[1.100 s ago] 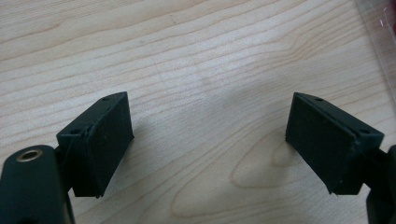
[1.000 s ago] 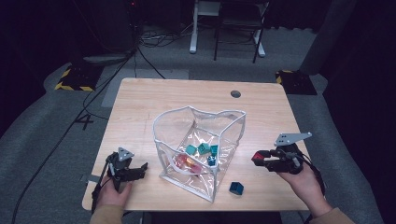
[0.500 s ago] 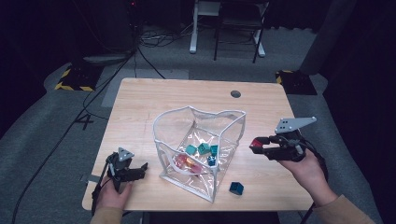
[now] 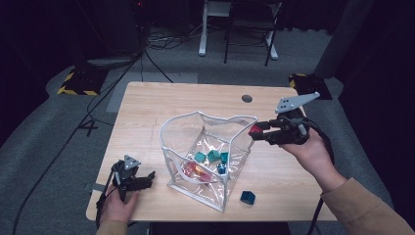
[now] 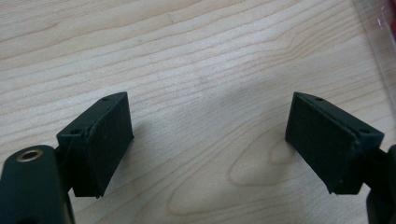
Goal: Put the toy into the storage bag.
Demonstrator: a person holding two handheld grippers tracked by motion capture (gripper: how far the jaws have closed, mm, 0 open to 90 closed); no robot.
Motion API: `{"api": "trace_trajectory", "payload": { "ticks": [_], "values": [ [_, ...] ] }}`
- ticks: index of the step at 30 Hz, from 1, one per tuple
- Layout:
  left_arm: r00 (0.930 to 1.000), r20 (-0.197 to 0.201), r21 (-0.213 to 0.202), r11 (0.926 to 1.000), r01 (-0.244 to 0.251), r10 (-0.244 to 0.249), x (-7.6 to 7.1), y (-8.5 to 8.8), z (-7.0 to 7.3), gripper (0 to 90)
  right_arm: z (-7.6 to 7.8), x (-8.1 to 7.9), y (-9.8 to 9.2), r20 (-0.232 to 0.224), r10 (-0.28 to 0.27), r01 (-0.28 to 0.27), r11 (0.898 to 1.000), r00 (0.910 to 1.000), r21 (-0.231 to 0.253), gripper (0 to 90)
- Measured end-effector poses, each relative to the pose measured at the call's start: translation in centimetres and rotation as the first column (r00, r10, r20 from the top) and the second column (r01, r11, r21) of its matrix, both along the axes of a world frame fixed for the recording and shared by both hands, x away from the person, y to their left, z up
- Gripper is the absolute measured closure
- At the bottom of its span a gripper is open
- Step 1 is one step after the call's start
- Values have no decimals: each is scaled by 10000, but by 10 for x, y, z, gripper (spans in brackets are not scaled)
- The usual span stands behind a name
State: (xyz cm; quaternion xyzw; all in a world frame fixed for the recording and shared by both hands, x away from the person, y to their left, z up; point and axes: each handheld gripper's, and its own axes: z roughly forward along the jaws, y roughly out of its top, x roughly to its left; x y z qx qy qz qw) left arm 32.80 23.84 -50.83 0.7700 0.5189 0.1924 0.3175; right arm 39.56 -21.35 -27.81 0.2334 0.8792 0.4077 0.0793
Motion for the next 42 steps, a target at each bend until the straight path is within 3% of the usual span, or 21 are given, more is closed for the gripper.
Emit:
{"api": "trace_trajectory", "payload": {
  "ticks": [13,21,31,42],
  "values": [
    [10000,-3,1,10000,5,-5,0,0,0,152,23,17,36,-11,303,-303,9994,9995,-164,590],
    [10000,-4,1,10000,6,-6,0,0,0,152,27,24,64,-170,591,-599,9969,9981,-516,590],
    [10000,-9,14,10000,10,-10,0,0,0,151,24,31,103,-376,990,-1018,9915,9944,-811,591],
    [10000,5,-21,10000,-27,27,0,0,0,151,13,38,153,-596,1505,-1577,9769,9868,-1442,591]
  ]
}}
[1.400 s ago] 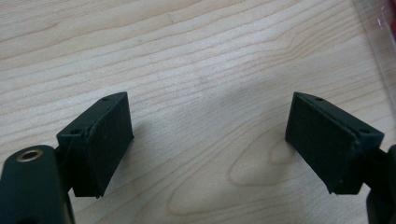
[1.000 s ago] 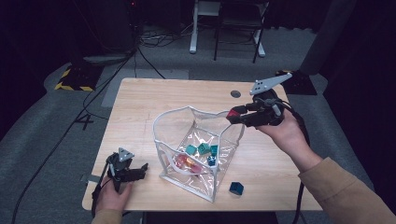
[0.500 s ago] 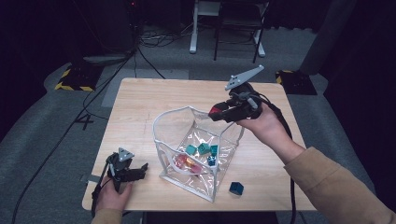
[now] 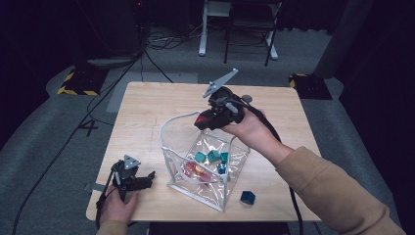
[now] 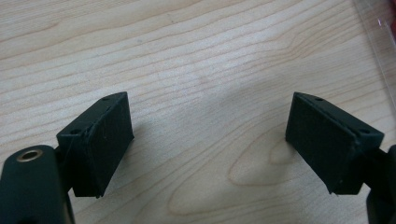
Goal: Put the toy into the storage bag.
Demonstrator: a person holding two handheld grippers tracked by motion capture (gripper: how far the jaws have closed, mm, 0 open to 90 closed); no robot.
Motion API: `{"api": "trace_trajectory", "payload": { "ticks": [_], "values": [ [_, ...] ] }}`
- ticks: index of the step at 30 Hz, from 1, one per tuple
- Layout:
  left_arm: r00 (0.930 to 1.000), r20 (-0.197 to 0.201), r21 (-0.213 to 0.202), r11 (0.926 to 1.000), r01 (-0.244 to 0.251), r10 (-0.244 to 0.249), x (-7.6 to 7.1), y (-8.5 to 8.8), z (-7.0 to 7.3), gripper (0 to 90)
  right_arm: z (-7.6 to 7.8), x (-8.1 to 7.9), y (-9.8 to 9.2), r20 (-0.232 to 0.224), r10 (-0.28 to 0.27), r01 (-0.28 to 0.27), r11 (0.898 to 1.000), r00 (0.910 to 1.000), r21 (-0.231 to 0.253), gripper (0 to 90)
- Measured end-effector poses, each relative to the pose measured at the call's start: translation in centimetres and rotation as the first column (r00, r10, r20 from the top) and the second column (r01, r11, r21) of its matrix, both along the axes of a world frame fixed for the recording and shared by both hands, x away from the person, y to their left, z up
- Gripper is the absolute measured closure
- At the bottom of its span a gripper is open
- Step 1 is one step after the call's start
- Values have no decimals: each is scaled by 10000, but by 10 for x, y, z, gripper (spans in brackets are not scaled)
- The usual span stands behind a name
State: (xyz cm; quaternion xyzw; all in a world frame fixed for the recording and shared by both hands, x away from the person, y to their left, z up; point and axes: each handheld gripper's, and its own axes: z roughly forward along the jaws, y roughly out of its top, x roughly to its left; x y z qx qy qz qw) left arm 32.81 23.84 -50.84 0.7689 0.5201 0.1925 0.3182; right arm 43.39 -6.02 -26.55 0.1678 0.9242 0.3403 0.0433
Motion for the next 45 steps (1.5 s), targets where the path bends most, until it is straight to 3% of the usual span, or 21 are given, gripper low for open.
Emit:
{"api": "trace_trajectory", "payload": {
  "ticks": [11,21,27,34,37,41,42,45],
  "values": [
    [10000,-9,11,10000,12,-12,0,0,0,151,-20,15,29,-461,-45,21,9986,9989,-531,591],
    [10000,-17,16,10000,-11,11,0,0,0,151,-47,22,48,-1124,-89,-111,9843,9936,-1762,591],
    [10000,-16,15,10000,-14,14,0,0,0,151,-65,23,60,-1505,-114,-329,9567,9885,-2891,590],
    [10000,-17,18,10000,-9,9,0,0,0,151,-76,22,66,-1772,-153,-523,9275,9841,-3702,590],
    [10000,-14,13,10000,-14,14,0,0,0,151,-78,22,66,-1834,-182,-554,9199,9829,-3882,590],
    [10000,-16,16,10000,-9,9,0,0,0,151,-79,22,65,-1902,-196,-581,9170,9816,-3945,557],
    [10000,-18,15,10000,-9,9,0,0,0,151,-78,21,64,-1761,-143,-564,9192,9843,-3898,498],
    [10000,-17,12,10000,-14,14,0,0,0,151,-76,20,62,-1584,-23,-561,9299,9874,-3634,472]
  ]
}}
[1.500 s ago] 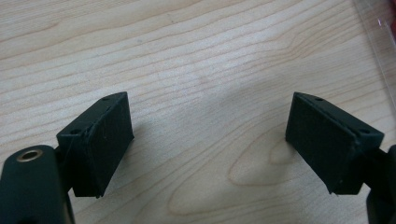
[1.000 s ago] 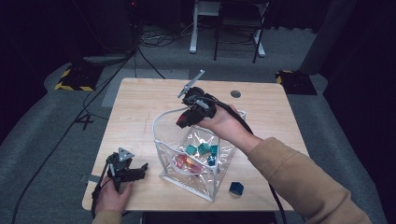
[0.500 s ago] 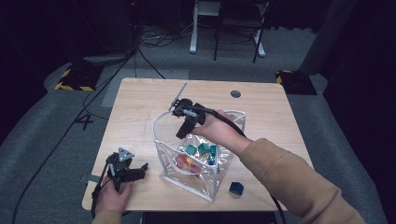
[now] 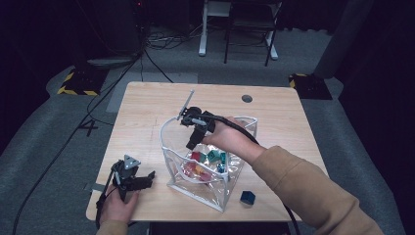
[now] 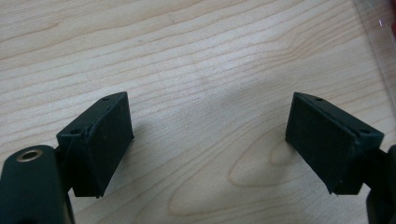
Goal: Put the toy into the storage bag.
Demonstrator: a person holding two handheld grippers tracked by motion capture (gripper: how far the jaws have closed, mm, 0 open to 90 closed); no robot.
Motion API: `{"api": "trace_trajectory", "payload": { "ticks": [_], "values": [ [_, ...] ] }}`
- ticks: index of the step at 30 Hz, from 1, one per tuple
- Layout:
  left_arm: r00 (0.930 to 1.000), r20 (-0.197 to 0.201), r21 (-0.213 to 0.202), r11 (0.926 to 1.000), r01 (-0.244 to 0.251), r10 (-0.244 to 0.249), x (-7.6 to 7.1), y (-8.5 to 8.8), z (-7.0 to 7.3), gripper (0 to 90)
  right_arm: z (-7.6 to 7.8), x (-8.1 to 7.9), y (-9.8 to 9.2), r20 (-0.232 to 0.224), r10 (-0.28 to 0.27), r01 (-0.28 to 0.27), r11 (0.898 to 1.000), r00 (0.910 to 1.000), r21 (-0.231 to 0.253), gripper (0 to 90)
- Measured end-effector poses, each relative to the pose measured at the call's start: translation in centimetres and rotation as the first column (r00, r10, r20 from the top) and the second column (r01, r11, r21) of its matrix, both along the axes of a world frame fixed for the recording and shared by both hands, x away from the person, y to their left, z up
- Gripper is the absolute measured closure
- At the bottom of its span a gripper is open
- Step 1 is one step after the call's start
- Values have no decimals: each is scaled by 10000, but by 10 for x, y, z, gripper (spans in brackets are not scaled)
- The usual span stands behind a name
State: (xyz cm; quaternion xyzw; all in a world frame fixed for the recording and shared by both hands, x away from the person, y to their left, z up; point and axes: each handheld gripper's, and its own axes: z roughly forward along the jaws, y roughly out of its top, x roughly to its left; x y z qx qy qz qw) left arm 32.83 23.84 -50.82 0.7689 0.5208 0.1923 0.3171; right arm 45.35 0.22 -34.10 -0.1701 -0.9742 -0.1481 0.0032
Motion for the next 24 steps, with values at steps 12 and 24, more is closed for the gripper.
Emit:
{"api": "trace_trajectory", "payload": {
  "ticks": [12,24],
  "values": [
    [10000,0,4,10000,5,-5,0,0,0,151,28,-12,-36,448,-132,48,9831,9989,1832,469],
    [10000,-4,2,10000,1,-1,0,0,0,151,53,-33,-88,1051,-592,202,9404,9927,3395,477]
  ]
}}
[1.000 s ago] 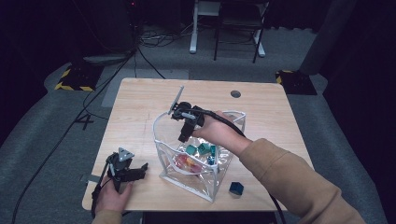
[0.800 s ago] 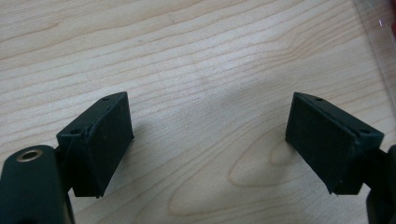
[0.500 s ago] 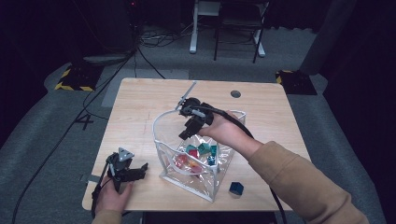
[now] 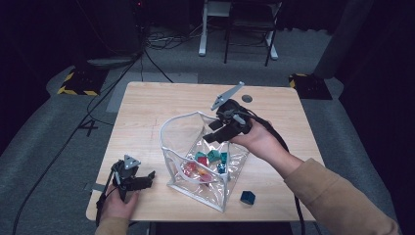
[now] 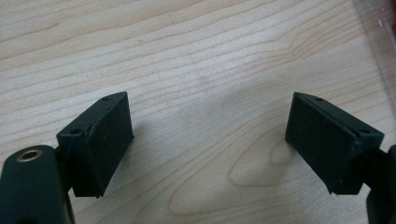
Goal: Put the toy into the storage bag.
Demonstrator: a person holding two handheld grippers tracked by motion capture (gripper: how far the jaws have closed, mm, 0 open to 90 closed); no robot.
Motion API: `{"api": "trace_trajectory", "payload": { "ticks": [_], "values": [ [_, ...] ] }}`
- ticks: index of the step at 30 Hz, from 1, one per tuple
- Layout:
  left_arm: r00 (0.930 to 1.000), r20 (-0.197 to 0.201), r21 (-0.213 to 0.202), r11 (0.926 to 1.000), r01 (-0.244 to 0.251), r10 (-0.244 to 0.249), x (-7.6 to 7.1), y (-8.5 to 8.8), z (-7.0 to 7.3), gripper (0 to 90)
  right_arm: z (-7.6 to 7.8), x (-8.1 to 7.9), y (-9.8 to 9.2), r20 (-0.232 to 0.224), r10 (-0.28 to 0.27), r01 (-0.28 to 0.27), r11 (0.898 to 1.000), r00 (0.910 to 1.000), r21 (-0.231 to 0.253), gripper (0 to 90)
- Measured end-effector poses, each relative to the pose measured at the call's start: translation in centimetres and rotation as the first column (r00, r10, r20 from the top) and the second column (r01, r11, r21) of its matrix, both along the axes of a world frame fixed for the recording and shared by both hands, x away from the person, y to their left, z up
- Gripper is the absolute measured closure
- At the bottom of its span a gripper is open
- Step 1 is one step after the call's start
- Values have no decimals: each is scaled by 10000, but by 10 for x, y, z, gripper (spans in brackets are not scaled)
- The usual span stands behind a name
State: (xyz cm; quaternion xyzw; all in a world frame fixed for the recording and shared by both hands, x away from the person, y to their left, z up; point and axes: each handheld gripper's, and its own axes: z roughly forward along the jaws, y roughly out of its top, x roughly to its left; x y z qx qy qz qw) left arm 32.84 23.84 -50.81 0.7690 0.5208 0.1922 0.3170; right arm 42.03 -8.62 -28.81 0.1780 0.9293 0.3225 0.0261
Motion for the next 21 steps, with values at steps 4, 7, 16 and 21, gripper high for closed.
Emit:
{"api": "trace_trajectory", "payload": {
  "ticks": [4,7,16,21],
  "values": [
    [10000,-2,-49,10000,-19,19,1,0,0,152,8,-11,-18,162,-143,136,9989,9998,441,476],
    [10000,8,-45,10000,-24,24,1,0,0,152,13,-18,-33,312,-239,215,9970,9992,746,468],
    [10000,-8,-40,10000,-23,23,1,0,0,152,23,-35,-74,583,-606,526,9900,9965,1306,447],
    [10000,-1,-38,10000,-25,25,1,0,0,152,23,-44,-93,680,-753,648,9873,9948,1448,427]
  ]
}}
